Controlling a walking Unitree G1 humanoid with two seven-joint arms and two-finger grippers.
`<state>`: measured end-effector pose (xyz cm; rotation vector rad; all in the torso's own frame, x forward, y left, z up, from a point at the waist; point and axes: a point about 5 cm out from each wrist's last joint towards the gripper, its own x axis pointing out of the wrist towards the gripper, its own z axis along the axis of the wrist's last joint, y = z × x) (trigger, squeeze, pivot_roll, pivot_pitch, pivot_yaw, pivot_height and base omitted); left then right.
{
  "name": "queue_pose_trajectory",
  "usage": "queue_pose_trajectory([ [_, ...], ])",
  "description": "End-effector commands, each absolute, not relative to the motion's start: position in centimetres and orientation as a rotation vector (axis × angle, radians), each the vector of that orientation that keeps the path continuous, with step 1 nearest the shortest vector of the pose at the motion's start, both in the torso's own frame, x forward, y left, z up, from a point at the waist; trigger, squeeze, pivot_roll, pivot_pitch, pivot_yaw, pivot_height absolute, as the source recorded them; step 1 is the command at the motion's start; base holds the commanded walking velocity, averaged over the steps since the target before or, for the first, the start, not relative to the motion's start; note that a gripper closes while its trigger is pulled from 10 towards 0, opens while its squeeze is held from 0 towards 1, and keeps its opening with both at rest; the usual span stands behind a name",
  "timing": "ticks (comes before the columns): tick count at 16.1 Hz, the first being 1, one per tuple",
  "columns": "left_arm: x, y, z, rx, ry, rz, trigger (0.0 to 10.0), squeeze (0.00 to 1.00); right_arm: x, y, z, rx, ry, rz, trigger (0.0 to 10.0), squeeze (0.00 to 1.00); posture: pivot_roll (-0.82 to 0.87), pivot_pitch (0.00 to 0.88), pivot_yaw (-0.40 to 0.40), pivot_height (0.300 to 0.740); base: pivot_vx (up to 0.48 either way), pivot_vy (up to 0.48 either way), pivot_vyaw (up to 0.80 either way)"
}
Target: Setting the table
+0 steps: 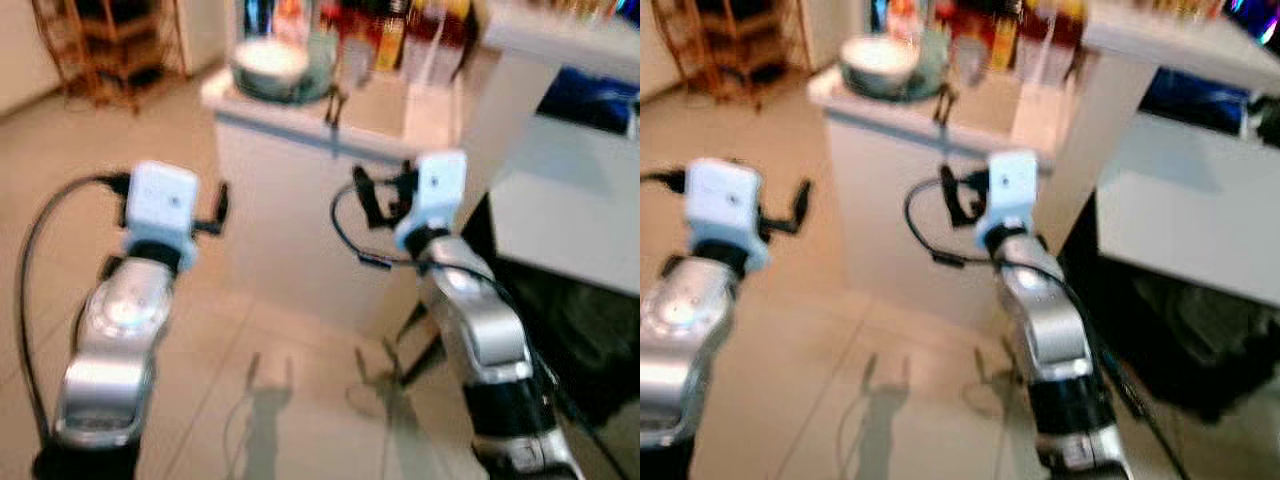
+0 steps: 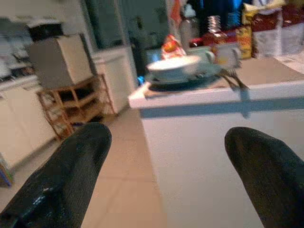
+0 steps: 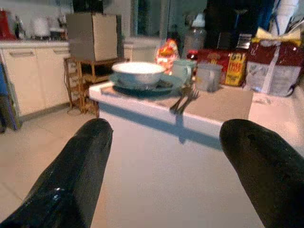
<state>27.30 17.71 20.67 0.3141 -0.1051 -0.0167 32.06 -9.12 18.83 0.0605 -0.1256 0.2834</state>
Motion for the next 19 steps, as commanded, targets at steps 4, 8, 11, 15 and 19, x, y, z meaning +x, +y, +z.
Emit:
queue_pose_trajectory([
  [4, 27.4, 16.1, 20.7, 0.309, -0.117, -0.091, 10.0, 0.0, 32.6, -11.7, 18.9, 0.069, -0.129, 0.177, 10.0, 0.0, 0.03, 0.0, -0.092, 0.74, 0.48, 0.0, 0.0],
  [8, 27.5, 15.8, 20.7, 0.311, -0.119, -0.105, 10.0, 0.0, 33.2, -12.8, 19.4, 0.102, -0.136, 0.149, 10.0, 0.0, 0.01, 0.0, -0.085, 0.74, 0.48, 0.0, 0.0],
  [11, 27.5, 15.7, 20.7, 0.31, -0.119, -0.108, 10.0, 0.0, 33.5, -12.9, 19.6, 0.089, -0.143, 0.142, 10.0, 0.0, 0.02, 0.0, -0.088, 0.74, 0.48, 0.0, 0.0],
  [15, 27.5, 15.8, 20.7, 0.312, -0.12, -0.11, 10.0, 0.0, 33.9, -12.7, 19.4, 0.133, -0.11, 0.165, 10.0, 0.0, 0.02, 0.0, -0.089, 0.74, 0.48, 0.0, 0.0],
  [19, 27.3, 15.7, 20.7, 0.317, -0.118, -0.117, 10.0, 0.0, 34.3, -13.1, 19.6, 0.15, -0.108, 0.156, 10.0, 0.0, 0.02, 0.0, -0.09, 0.74, 0.48, 0.0, 0.0],
])
